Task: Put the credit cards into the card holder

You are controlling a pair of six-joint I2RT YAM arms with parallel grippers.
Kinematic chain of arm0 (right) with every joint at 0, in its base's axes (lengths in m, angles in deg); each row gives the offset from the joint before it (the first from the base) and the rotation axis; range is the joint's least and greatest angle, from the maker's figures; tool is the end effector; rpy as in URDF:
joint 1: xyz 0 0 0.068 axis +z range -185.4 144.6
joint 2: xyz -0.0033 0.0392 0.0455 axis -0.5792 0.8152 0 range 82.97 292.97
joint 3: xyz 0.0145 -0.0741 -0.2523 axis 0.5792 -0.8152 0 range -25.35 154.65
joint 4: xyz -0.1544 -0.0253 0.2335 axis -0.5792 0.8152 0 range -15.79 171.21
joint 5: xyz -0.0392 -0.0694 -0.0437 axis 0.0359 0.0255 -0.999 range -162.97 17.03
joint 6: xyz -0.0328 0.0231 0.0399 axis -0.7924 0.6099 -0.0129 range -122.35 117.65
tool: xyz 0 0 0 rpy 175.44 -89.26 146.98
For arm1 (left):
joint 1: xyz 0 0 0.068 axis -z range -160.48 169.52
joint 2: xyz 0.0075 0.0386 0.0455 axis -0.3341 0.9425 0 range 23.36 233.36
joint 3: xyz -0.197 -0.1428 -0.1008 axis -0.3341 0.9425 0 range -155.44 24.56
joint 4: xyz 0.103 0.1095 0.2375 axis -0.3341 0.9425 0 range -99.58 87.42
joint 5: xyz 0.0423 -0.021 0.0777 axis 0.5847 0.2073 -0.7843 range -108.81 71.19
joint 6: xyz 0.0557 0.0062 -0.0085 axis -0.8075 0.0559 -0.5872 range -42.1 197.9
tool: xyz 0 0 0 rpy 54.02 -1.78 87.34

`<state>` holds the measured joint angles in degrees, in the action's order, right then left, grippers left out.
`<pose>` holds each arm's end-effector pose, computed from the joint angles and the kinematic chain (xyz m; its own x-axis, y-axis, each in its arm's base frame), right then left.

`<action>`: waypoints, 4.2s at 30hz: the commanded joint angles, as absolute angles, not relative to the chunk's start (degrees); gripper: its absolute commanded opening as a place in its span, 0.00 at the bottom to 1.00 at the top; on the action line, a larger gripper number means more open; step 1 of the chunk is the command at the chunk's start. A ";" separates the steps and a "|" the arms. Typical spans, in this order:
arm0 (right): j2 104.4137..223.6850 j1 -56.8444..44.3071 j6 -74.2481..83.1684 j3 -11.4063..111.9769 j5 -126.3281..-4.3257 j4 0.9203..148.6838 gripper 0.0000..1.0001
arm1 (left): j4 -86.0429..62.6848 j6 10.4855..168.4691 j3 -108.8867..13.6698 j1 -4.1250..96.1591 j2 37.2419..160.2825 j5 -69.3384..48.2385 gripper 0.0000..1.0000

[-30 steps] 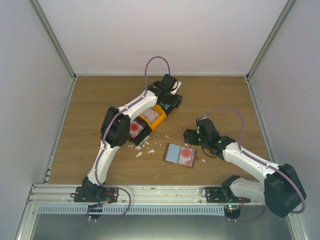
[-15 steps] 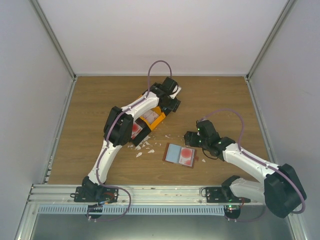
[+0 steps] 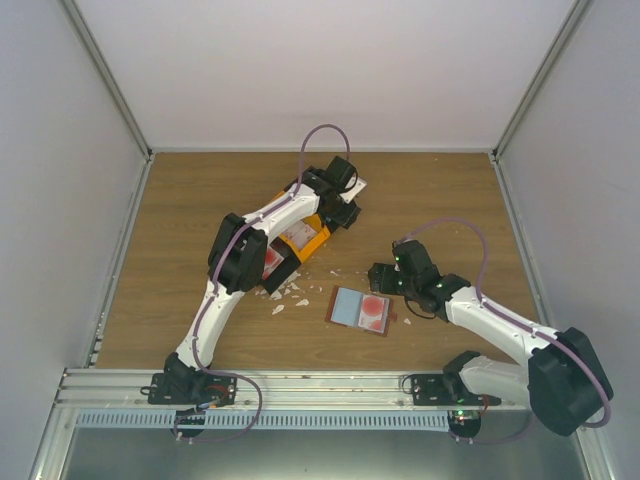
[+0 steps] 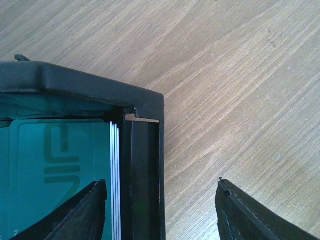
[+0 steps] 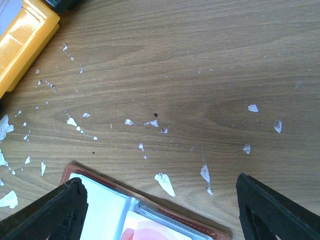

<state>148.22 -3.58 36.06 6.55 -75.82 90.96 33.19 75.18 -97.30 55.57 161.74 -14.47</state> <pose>0.2062 0.1256 0.1613 -0.8211 0.2209 -0.5263 0.0139 0.9295 0.3685 0.4348 -0.3202 0.1667 -0.6651 0.5425 -0.5131 0.6503 0.7586 -0.0408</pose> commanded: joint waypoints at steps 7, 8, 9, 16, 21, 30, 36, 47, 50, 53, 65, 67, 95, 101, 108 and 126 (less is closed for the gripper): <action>146.09 -4.06 37.07 5.81 -76.13 92.20 0.82 | 35.26 75.96 -95.97 56.26 158.60 -13.65 0.48; 146.00 -4.09 36.98 5.86 -76.13 92.29 0.82 | 35.04 75.96 -96.10 56.26 158.39 -13.56 0.46; 145.94 -4.10 36.89 5.93 -76.21 92.37 0.82 | 34.83 76.02 -96.11 56.23 158.26 -13.54 0.45; 145.40 -4.10 36.41 6.20 -77.26 93.51 0.82 | 34.55 76.20 -96.19 56.17 158.38 -12.73 0.39; 145.20 -4.10 36.49 6.17 -77.41 93.72 0.82 | 34.57 76.24 -96.14 56.17 157.76 -12.27 0.38; 145.37 -4.10 36.32 6.54 -77.63 93.89 0.82 | 34.56 76.05 -95.98 56.08 156.52 -11.72 0.38; 145.28 -4.10 36.32 6.55 -77.80 94.00 0.82 | 34.66 76.00 -95.51 56.08 156.37 -11.70 0.34; 145.28 -4.08 36.39 6.47 -77.63 94.02 0.82 | 34.67 76.23 -95.25 56.08 155.45 -12.71 0.20; 145.28 -4.10 36.34 6.56 -77.64 94.07 0.82 | 34.59 76.36 -94.99 56.08 154.81 -12.76 0.20; 145.28 -4.11 36.23 6.56 -77.63 94.09 0.82 | 34.45 76.41 -94.73 56.08 154.30 -13.08 0.19; 144.98 -4.11 36.28 7.59 -78.04 94.67 0.82 | 31.60 77.35 -92.03 55.84 151.59 -15.88 0.01; 144.93 -4.06 36.14 7.90 -78.28 94.85 0.82 | 31.16 77.29 -91.73 55.74 151.44 -14.75 0.00; 145.63 -4.06 36.67 7.68 -77.98 94.87 0.82 | 35.86 76.92 -96.50 56.61 160.69 -18.14 0.44; 145.83 -4.06 36.80 7.54 -78.02 94.56 0.82 | 34.31 76.26 -94.41 56.78 156.99 -11.25 0.37; 145.63 -4.08 36.85 7.17 -77.81 94.42 0.82 | 34.01 76.71 -93.63 56.78 156.22 -11.67 0.28; 145.20 -4.10 36.76 6.64 -77.82 94.33 0.82 | 34.44 77.72 -93.65 56.78 155.61 -13.10 0.15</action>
